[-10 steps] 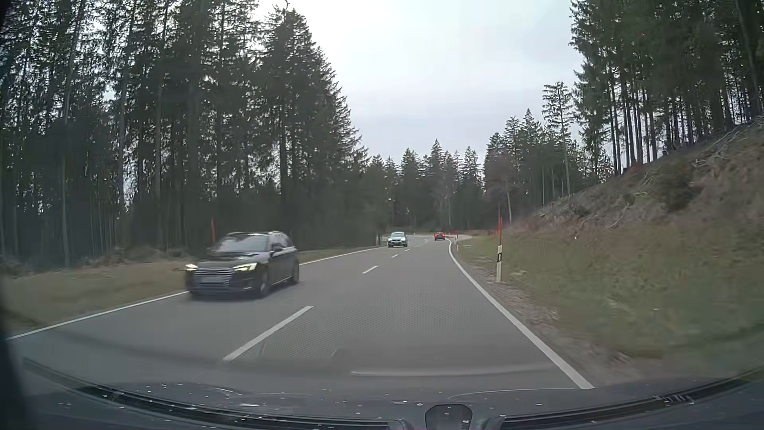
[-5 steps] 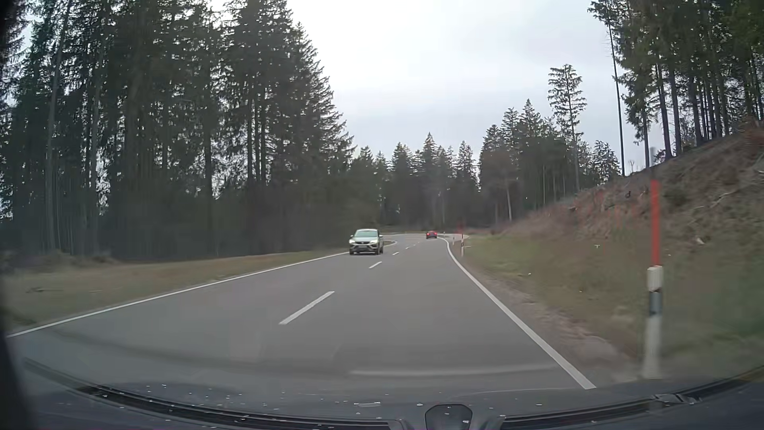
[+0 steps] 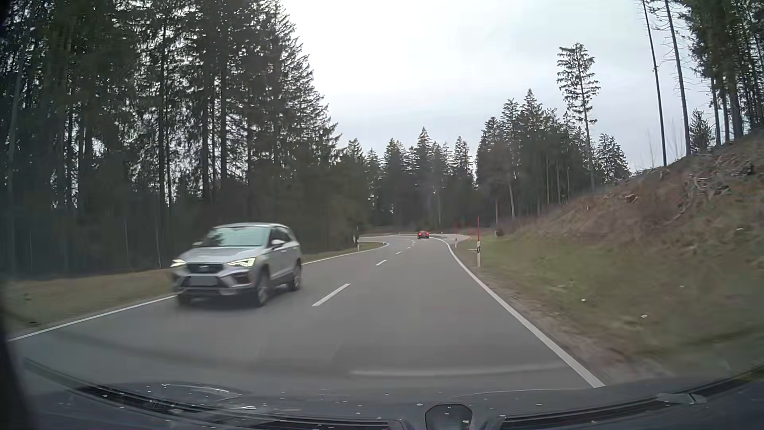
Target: Follow the waypoints while adhering to traffic rules and regulations
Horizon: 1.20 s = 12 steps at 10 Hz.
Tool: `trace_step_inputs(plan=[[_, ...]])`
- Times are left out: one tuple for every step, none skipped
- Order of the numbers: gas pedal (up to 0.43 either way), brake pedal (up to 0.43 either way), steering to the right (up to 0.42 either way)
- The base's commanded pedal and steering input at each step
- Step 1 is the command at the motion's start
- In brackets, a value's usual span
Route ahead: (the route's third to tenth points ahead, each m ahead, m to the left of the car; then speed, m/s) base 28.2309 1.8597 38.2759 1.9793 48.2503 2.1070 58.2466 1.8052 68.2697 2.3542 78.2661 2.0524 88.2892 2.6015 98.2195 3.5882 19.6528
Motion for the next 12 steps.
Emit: trace_step_inputs(plan=[[0.0, 0.14, 0.006], [0.0, 0.14, 0.006], [0.0, 0.152, 0.006], [0.0, 0.165, 0.006], [0.0, 0.165, 0.006], [0.0, 0.165, 0.006], [0.0, 0.165, 0.006], [0.0, 0.165, 0.006], [0.0, 0.159, 0.006], [0.0, 0.159, 0.007], [0.0, 0.159, 0.007], [0.0, 0.159, 0.007]])
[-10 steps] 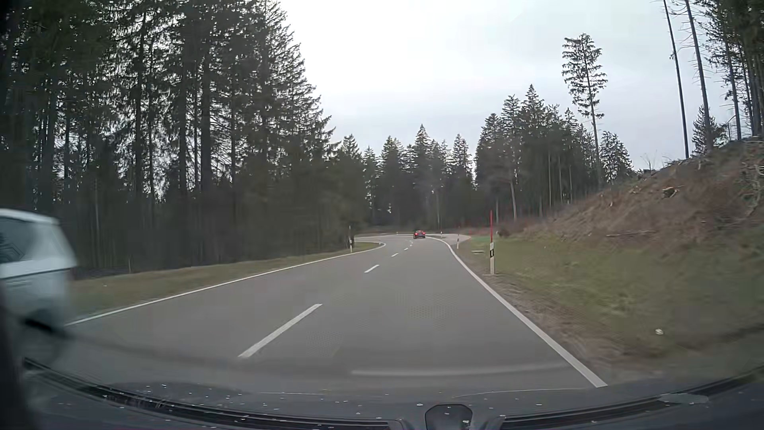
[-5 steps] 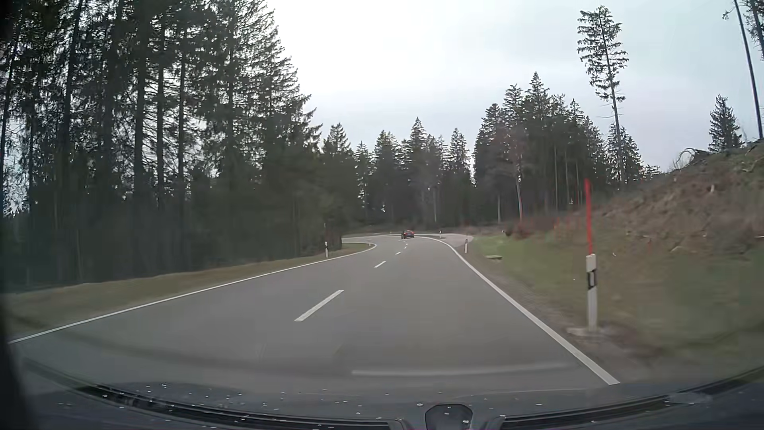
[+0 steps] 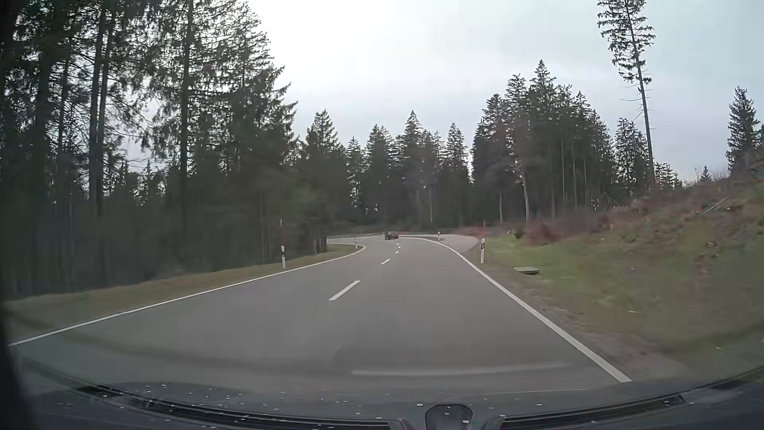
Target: Follow the waypoints while adhering to traffic rules and regulations
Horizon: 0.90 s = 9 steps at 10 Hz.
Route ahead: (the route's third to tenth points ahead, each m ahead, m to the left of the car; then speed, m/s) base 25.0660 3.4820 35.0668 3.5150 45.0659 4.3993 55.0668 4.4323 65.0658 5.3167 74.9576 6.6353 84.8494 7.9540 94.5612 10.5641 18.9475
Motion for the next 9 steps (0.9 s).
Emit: trace_step_inputs(plan=[[0.0, 0.159, 0.007], [0.0, 0.165, 0.007], [0.0, 0.165, 0.008], [0.0, 0.171, 0.008], [0.0, 0.183, 0.008], [0.0, 0.177, 0.007], [0.0, 0.165, 0.008], [0.0, 0.128, 0.008], [0.0, 0.037, 0.004]])
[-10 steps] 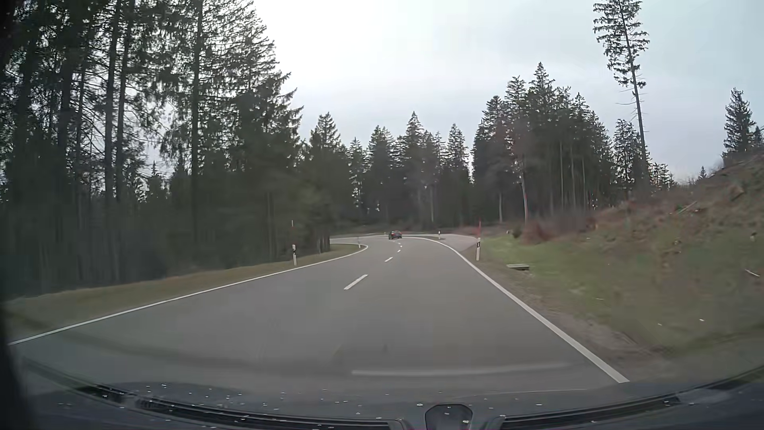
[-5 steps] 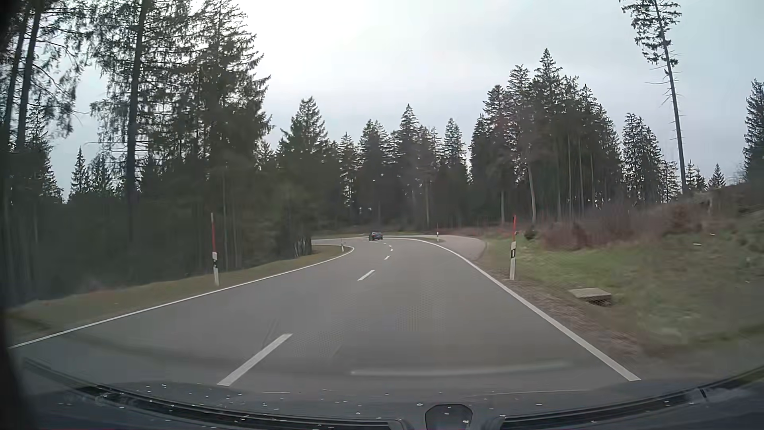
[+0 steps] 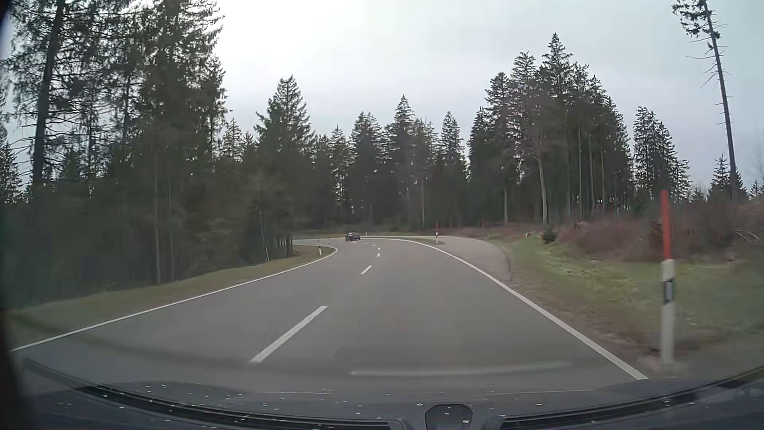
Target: Follow the waypoints while adhering to traffic rules and regulations
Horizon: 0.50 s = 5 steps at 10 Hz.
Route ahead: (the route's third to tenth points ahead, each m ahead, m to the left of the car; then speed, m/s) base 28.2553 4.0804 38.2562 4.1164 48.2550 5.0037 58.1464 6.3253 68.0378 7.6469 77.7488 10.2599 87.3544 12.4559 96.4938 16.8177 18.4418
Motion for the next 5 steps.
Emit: trace_step_inputs(plan=[[0.0, 0.0, 0.004], [0.0, 0.0, 0.004], [0.0, 0.0, 0.002], [0.0, 0.0, -0.001], [0.0, 0.0, -0.004]])
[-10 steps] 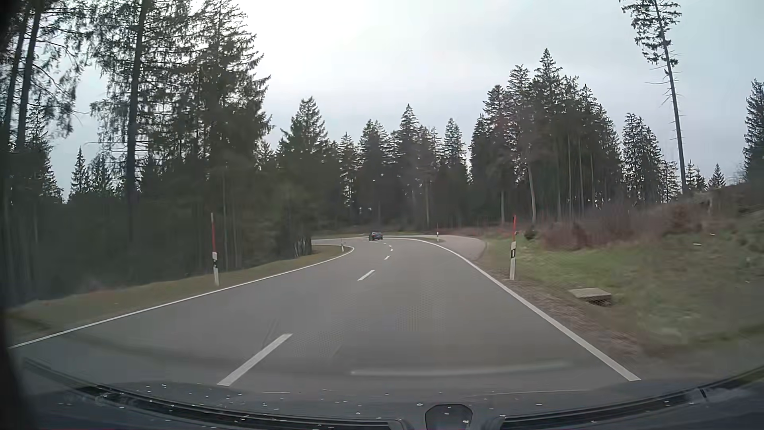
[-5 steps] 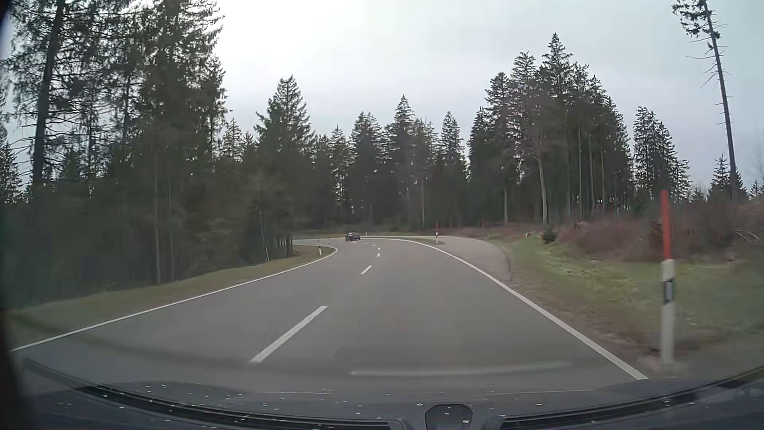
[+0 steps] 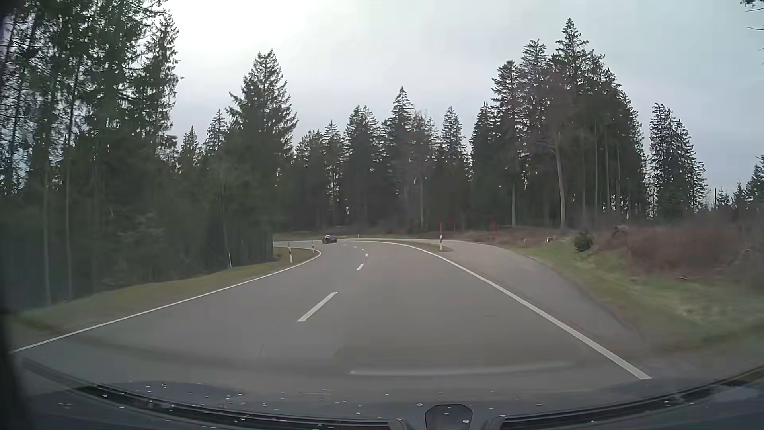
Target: Follow the waypoints while adhering to traffic rules and regulations
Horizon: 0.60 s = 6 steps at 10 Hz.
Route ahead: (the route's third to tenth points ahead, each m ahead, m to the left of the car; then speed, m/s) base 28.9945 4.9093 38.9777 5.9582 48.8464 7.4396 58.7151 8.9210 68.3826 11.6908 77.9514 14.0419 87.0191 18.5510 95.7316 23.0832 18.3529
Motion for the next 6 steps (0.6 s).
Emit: trace_step_inputs(plan=[[0.0, 0.0, -0.005], [0.0, 0.0, -0.008], [0.0, 0.0, -0.011], [0.0, 0.0, -0.012], [0.0, 0.0, -0.014], [0.0, 0.0, -0.016]])
